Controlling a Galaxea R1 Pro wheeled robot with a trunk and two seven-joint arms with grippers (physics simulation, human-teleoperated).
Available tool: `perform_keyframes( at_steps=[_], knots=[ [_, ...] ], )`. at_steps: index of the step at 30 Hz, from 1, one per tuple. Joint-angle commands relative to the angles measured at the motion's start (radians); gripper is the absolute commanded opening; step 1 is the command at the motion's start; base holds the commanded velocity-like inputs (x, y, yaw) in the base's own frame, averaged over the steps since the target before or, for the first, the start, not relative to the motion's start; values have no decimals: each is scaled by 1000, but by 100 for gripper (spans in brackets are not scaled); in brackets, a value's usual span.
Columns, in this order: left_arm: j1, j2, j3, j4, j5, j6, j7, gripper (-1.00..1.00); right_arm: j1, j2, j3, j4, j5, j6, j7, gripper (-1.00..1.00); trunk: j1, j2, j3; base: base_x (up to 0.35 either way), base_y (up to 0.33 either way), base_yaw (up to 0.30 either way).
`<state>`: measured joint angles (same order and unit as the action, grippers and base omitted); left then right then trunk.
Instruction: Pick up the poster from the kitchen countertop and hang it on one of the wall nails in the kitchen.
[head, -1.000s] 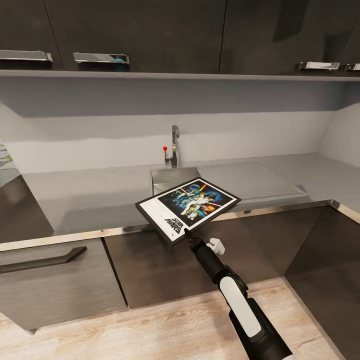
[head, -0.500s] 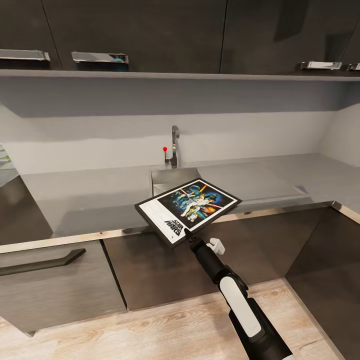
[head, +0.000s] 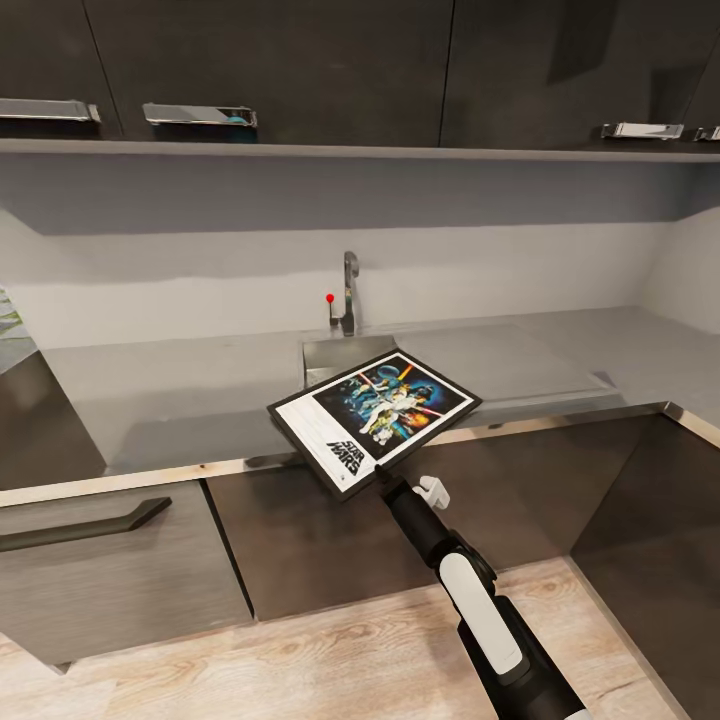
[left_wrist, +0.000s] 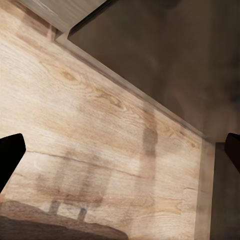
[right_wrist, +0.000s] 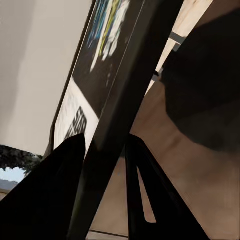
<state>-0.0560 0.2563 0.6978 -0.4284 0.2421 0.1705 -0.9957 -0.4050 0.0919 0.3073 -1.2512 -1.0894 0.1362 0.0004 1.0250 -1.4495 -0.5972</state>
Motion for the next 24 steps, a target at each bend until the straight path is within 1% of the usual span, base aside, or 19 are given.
perform_keyframes(
  at_steps=[1,7,13,18,19,21,24],
  knots=[
    [-1,0,3,0,3,10,-4,100,0,0,0,0,-9,3,0,-100,0,0,-1,0,0,0],
    [-1,0,3,0,3,10,-4,100,-1,0,0,-3,-10,3,1,-100,0,0,-1,0,0,0],
    [-1,0,3,0,3,10,-4,100,-1,0,1,-10,-27,3,1,-100,0,0,-1,0,0,0],
    [-1,0,3,0,3,10,-4,100,-3,1,1,-13,-31,3,1,-100,0,0,-1,0,0,0],
    [-1,0,3,0,3,10,-4,100,-41,5,3,-14,-32,3,0,-100,0,0,-1,0,0,0],
    [-1,0,3,0,3,10,-4,100,-47,5,3,-14,-34,3,0,-100,0,0,-1,0,0,0],
    [-1,0,3,0,3,10,-4,100,-56,9,3,-15,-63,3,0,-100,0,0,-1,0,0,0]
  ],
)
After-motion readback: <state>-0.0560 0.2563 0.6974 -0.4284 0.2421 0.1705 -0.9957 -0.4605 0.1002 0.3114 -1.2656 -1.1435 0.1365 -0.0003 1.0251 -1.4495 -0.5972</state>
